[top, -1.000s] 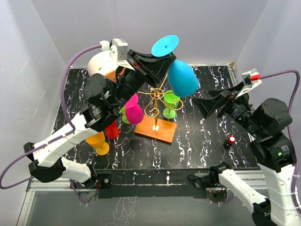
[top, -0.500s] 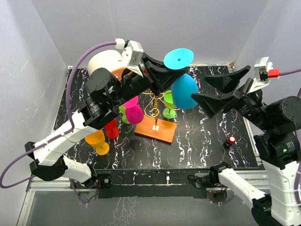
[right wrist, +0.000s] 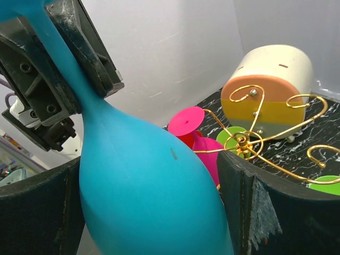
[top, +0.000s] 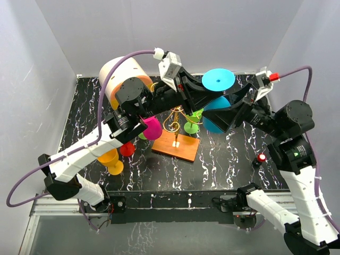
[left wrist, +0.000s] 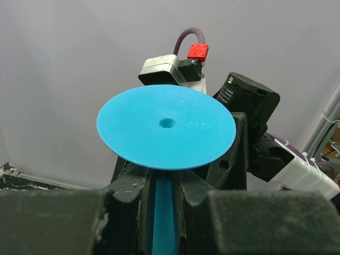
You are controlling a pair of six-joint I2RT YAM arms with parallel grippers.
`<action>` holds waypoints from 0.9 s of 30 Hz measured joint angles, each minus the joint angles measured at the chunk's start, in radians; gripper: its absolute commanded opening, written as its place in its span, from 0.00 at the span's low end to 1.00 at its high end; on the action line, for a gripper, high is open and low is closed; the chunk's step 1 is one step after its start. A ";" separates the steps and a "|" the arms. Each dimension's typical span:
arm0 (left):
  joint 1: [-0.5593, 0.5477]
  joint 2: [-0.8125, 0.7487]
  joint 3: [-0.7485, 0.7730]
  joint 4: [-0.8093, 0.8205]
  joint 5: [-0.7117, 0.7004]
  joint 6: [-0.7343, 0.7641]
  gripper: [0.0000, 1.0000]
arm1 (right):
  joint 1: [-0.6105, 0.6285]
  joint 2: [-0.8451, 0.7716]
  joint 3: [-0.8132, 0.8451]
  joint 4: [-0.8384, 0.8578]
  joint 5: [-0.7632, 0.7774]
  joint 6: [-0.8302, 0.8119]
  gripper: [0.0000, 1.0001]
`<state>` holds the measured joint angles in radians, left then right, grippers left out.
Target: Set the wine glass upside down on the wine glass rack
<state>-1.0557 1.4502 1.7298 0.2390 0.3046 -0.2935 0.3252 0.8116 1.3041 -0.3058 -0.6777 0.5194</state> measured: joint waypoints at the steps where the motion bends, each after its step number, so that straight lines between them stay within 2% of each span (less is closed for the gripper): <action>1: 0.000 0.000 -0.005 0.003 0.005 -0.003 0.00 | 0.000 0.000 -0.011 0.006 -0.004 0.008 0.85; 5: 0.006 0.001 -0.019 0.011 0.016 -0.016 0.00 | 0.000 -0.001 -0.032 0.020 -0.006 0.016 0.78; 12: 0.006 0.001 -0.042 0.039 0.037 -0.032 0.00 | 0.001 -0.017 -0.055 0.021 -0.006 -0.006 0.56; 16: 0.006 0.001 -0.058 0.051 0.040 -0.037 0.00 | 0.001 -0.030 -0.076 0.025 0.001 -0.022 0.53; 20: 0.006 0.001 -0.072 0.058 0.042 -0.042 0.18 | 0.001 -0.046 -0.105 0.043 0.007 -0.028 0.51; 27: 0.006 -0.019 -0.130 0.075 0.027 -0.063 0.40 | 0.001 -0.075 -0.159 0.067 0.019 -0.032 0.48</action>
<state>-1.0496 1.4315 1.5997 0.3141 0.3317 -0.3565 0.3260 0.7364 1.1450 -0.2386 -0.6582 0.4873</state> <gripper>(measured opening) 0.307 0.772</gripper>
